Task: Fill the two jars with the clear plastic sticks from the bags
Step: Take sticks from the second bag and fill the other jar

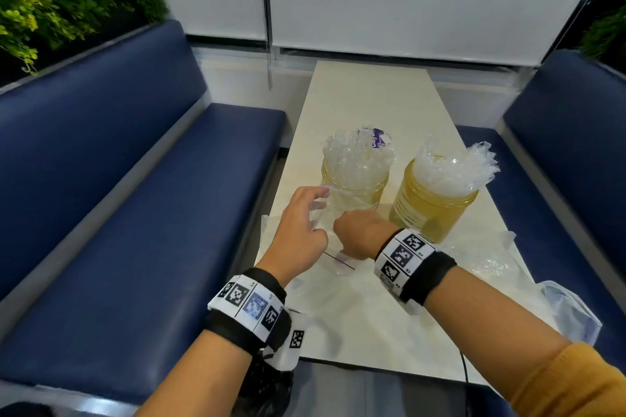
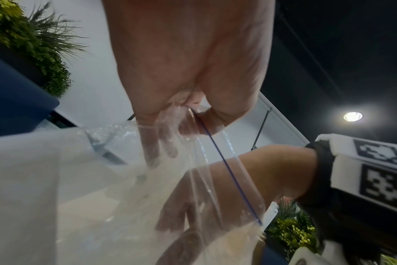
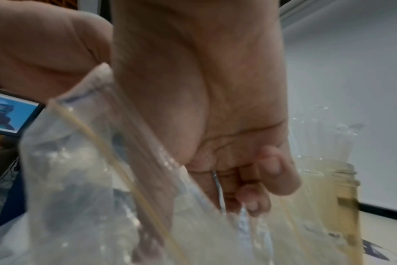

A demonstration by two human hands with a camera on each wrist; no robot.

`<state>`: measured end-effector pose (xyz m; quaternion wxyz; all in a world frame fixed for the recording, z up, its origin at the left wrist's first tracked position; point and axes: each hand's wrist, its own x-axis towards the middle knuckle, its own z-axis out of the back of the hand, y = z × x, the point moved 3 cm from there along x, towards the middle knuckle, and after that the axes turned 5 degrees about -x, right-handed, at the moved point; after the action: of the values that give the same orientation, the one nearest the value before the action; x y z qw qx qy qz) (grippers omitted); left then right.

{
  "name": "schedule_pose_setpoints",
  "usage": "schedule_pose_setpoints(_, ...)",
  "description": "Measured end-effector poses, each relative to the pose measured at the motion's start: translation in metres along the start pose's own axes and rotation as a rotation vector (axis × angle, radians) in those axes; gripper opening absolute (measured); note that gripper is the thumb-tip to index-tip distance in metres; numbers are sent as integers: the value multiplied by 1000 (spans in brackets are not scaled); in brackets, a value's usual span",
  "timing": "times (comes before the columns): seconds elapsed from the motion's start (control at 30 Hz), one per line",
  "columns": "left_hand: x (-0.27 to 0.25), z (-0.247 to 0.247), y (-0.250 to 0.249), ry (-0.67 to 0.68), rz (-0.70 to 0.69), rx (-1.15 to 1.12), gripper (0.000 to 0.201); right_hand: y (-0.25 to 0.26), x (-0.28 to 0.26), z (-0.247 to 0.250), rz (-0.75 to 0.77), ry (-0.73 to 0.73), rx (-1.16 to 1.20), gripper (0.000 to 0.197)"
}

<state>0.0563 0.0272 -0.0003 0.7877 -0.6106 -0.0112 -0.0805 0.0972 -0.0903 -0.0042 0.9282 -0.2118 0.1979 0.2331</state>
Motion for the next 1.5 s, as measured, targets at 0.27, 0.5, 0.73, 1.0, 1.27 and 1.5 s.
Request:
schedule_pose_setpoints(0.27, -2, -2, -1, 14, -17, 2, 65, -7, 0, -14, 16, 53, 84, 48)
schedule_pose_setpoints(0.5, -1, -1, 5, 4, -54, 125, 65, -22, -2, 1, 17, 19, 207, 47)
schedule_pose_setpoints(0.73, 1, -7, 11, -19, -45, 262, 80, -34, -33, 39, 15, 3, 391, 51)
schedule_pose_setpoints(1.0, 2, -16, 4, -248, -141, 495, 59, -29, -62, 87, 17, -103, 354, 39)
schedule_pose_setpoints(1.27, 10, -6, -6, -413, -48, 238, 20, -31, -68, 106, 70, -559, 555, 52)
schedule_pose_setpoints(1.5, 11, -6, -20, -403, -79, 71, 13, -12, -46, 74, -10, -946, 929, 42)
